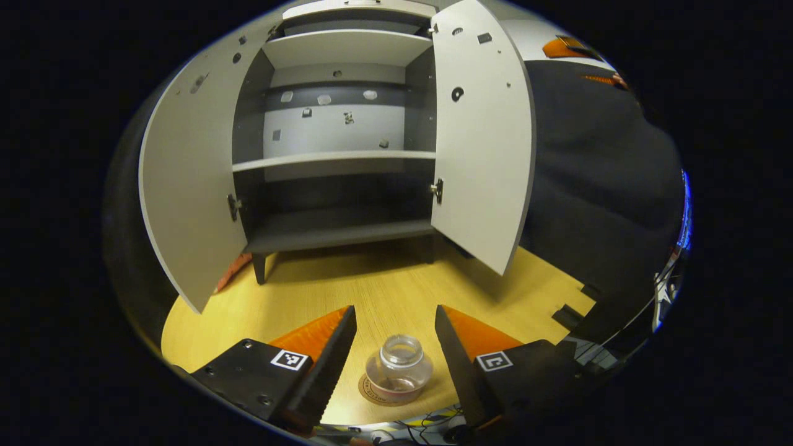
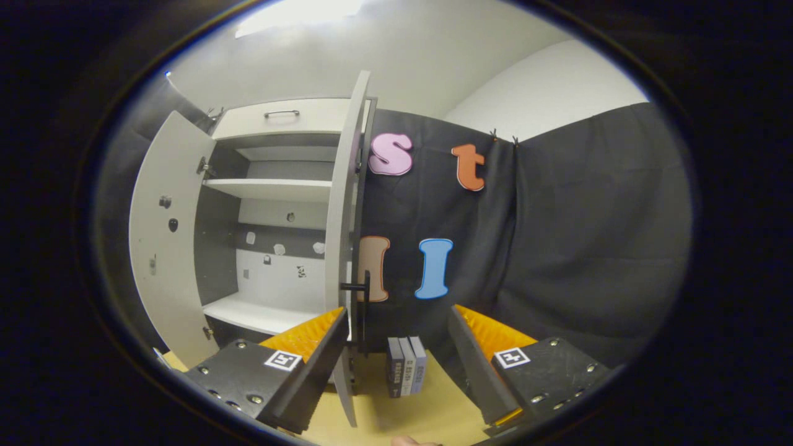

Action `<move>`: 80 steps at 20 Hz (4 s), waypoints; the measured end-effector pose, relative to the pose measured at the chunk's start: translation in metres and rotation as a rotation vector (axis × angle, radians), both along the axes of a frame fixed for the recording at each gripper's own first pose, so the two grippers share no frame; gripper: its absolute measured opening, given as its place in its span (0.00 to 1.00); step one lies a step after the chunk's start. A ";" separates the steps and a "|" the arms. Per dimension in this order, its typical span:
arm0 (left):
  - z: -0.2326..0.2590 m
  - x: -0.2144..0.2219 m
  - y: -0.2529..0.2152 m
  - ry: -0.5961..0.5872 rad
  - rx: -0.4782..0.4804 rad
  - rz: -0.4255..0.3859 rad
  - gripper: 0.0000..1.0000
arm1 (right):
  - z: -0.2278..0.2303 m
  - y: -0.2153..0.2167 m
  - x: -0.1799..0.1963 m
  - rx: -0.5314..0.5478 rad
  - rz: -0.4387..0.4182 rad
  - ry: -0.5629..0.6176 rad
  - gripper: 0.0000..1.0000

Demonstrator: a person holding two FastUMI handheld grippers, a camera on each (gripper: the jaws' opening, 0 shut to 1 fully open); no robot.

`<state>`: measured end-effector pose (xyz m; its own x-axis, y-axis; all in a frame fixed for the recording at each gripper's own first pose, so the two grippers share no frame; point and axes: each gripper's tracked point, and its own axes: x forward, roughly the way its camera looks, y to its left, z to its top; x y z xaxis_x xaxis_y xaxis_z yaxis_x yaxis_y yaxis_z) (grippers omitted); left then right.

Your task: Grasp the bottle in the cabinet with the left hand and place it on the coaster, then close the right door with the right hand and the left door with the left hand.

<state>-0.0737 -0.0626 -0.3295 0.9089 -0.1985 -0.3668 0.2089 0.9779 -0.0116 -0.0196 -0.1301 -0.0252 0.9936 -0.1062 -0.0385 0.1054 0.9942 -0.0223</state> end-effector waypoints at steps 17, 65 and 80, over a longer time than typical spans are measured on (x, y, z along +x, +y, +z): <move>0.294 0.028 0.099 -0.413 0.022 0.315 0.98 | -0.032 0.002 0.050 0.018 0.017 0.017 0.97; 0.270 -0.047 0.293 -0.320 0.054 0.770 0.97 | -0.063 0.270 0.200 0.194 0.447 0.171 0.97; 0.280 -0.039 0.342 -0.352 0.065 0.796 0.97 | -0.065 0.273 0.228 0.118 0.286 0.126 0.98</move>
